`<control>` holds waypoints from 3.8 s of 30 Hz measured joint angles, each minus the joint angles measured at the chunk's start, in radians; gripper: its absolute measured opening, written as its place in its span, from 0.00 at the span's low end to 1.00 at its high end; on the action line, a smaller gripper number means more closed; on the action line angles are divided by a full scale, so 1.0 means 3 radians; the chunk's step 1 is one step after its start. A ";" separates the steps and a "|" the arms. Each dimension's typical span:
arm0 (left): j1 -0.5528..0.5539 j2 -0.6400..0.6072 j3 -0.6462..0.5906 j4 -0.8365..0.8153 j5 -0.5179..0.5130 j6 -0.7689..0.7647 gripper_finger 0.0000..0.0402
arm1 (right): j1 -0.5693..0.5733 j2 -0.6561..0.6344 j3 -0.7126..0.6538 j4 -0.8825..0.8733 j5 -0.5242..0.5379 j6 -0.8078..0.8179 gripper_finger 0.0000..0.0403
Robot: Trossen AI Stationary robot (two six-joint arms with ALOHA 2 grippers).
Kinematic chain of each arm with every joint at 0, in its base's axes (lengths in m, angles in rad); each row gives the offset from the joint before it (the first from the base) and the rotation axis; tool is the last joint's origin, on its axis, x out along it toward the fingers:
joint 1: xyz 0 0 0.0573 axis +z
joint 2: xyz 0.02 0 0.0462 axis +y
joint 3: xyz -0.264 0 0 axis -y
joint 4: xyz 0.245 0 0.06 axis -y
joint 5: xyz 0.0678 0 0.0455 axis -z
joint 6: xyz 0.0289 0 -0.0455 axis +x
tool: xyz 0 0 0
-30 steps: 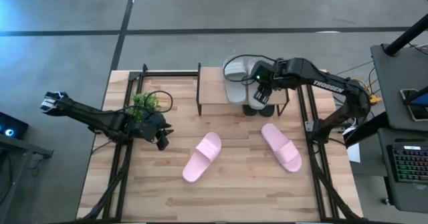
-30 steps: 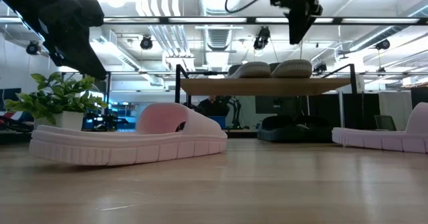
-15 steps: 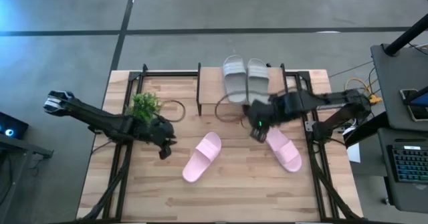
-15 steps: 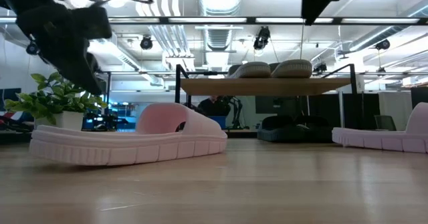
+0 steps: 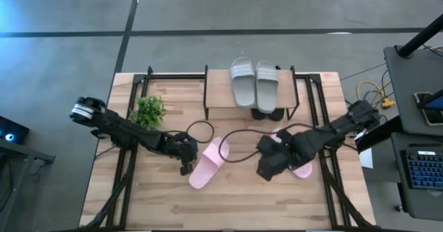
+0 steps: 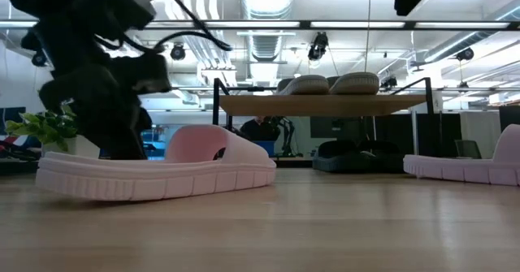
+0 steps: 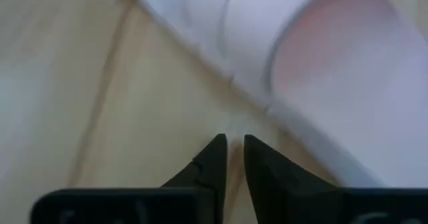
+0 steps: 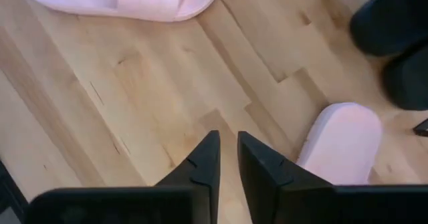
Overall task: Pick and place slides into the shelf
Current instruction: Adjust the left pink slipper, then move the right pink slipper to the left side of the other pink slipper
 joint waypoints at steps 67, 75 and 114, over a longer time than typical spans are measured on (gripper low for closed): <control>0.0047 0.0884 0.0955 0.0044 -0.0030 0.0350 0.02 | -0.0691 0.0532 -0.1217 0.2365 -0.0010 0.0039 0.08; 0.0184 0.0884 0.0952 0.0384 -0.0024 0.0600 0.02 | -0.0440 -0.0021 -0.1214 0.1172 -0.0007 0.0472 0.08; 0.0305 0.0840 0.0958 0.0071 0.0517 0.0221 0.02 | -0.1256 -0.0214 -0.1731 -0.0177 -0.1959 -0.2676 0.45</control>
